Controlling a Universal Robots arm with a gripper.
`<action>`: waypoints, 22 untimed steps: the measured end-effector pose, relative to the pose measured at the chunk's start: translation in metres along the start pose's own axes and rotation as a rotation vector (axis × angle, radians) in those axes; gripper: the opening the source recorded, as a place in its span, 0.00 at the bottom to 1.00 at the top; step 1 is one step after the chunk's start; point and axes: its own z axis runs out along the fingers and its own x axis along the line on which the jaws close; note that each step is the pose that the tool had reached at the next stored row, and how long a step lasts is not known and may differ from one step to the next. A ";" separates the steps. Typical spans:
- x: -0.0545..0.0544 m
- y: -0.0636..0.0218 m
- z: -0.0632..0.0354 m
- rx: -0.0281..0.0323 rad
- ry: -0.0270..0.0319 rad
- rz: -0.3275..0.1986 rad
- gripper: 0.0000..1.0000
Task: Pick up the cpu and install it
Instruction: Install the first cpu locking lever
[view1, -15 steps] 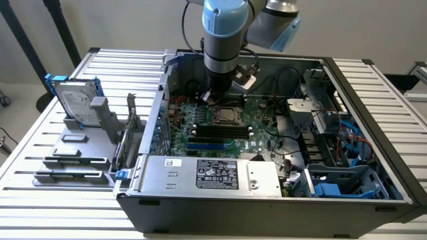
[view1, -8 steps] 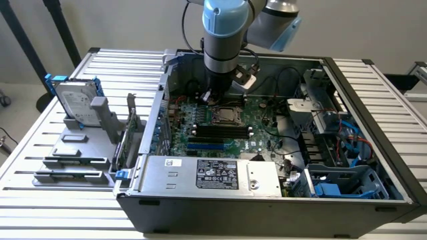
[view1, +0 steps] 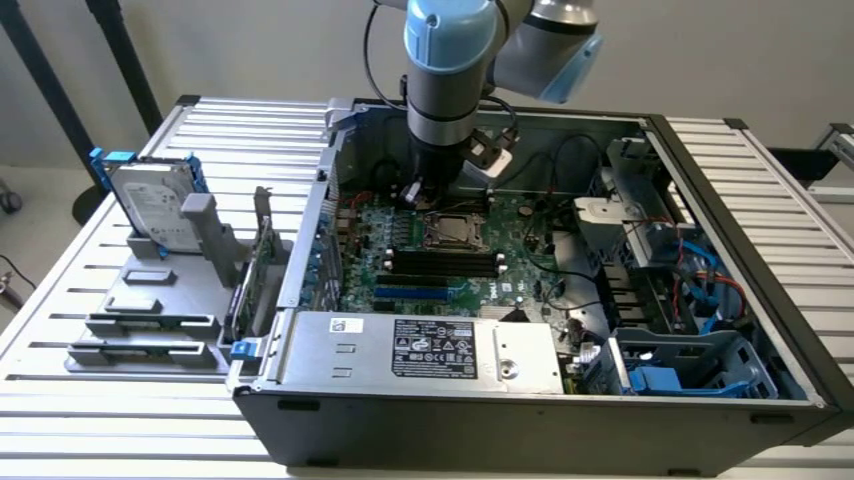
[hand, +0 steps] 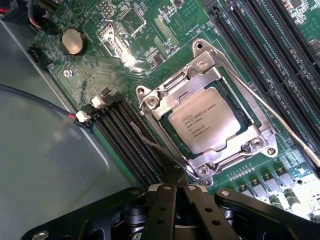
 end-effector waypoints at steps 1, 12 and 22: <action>0.000 -0.0002 0.0000 -0.0002 -0.0004 0.000 0.11; 0.000 -0.0005 0.0001 -0.0053 -0.0069 -0.001 0.11; 0.002 0.0023 0.0007 -0.0063 -0.0088 -0.002 0.11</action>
